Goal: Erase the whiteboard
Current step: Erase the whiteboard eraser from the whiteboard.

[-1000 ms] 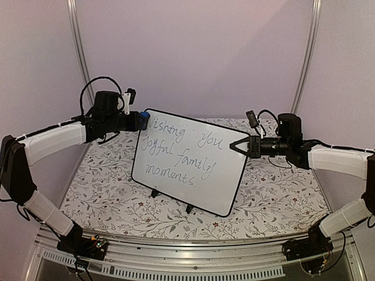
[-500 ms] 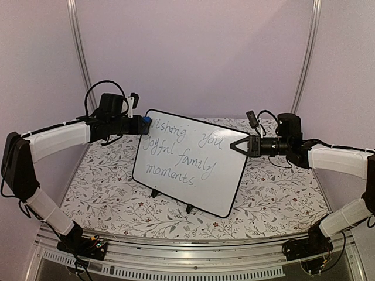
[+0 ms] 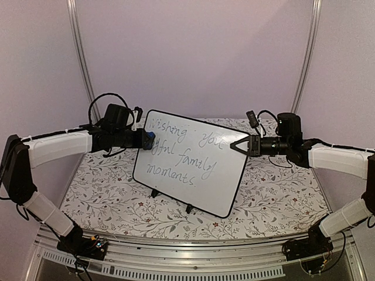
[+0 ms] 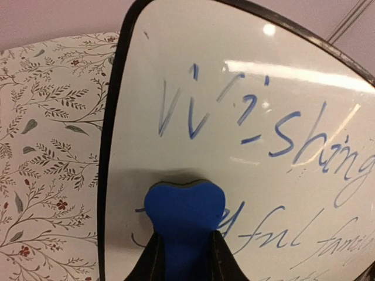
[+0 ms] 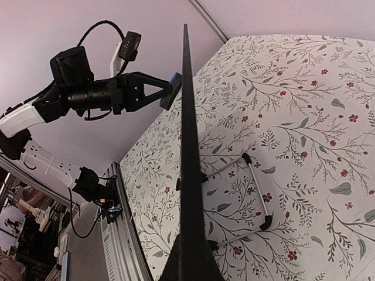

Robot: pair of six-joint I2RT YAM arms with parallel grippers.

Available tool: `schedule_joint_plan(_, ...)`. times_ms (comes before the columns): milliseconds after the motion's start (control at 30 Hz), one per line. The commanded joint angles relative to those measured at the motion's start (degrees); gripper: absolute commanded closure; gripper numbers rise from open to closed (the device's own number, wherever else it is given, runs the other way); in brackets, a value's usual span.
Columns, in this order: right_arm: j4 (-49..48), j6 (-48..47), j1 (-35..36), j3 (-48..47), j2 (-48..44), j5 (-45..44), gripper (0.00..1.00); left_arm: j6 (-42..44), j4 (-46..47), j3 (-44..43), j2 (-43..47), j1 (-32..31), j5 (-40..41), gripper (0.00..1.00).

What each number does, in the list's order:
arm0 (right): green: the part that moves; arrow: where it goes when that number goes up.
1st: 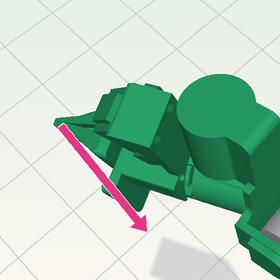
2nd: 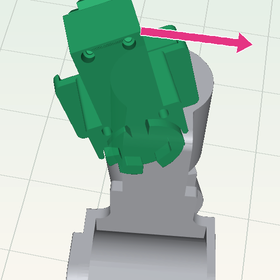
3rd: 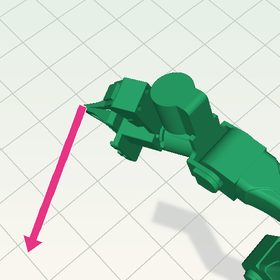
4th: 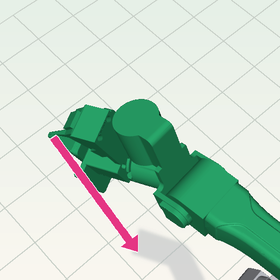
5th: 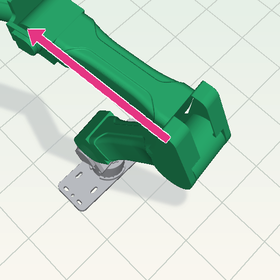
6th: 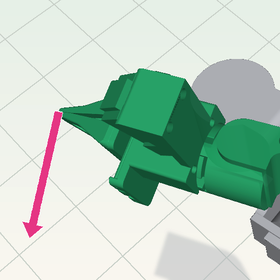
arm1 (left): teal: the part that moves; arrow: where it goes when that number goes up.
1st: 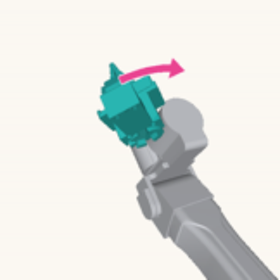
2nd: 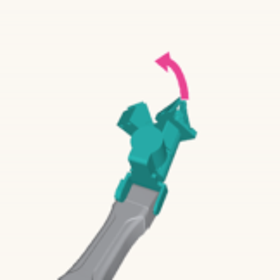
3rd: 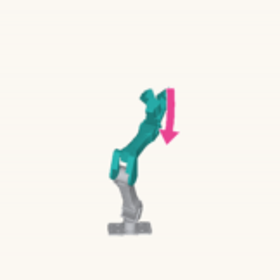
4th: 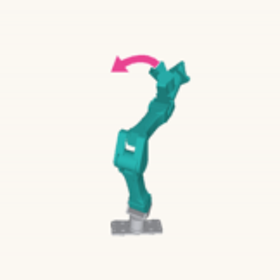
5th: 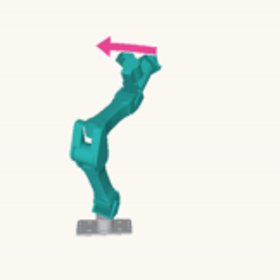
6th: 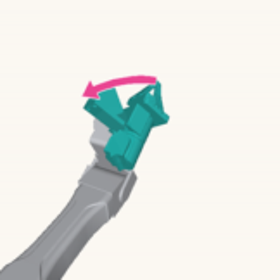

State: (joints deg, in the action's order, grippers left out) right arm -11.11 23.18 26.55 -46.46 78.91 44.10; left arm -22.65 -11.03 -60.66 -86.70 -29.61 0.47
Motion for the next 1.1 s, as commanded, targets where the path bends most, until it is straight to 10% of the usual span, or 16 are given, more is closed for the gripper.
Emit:
schedule_joint_plan(0, 1.9, -5.4, 0.6, -0.9, -0.9, 2.8, 1.0, -1.7, 1.7, -0.1, 1.6, 2.3, -1.8, 1.0)
schedule_joint_plan(467, 2.2, -5.2, 0.6, -1.1, -1.0, 3.0, 1.0, 2.1, 0.8, -11.2, -5.7, 4.4, -5.1, 1.0)
schedule_joint_plan(1067, 22.5, -10.1, -2.5, -10.6, -4.0, -4.1, 0.35, 1.8, -2.1, -8.6, 1.6, 4.9, -4.5, 1.0)
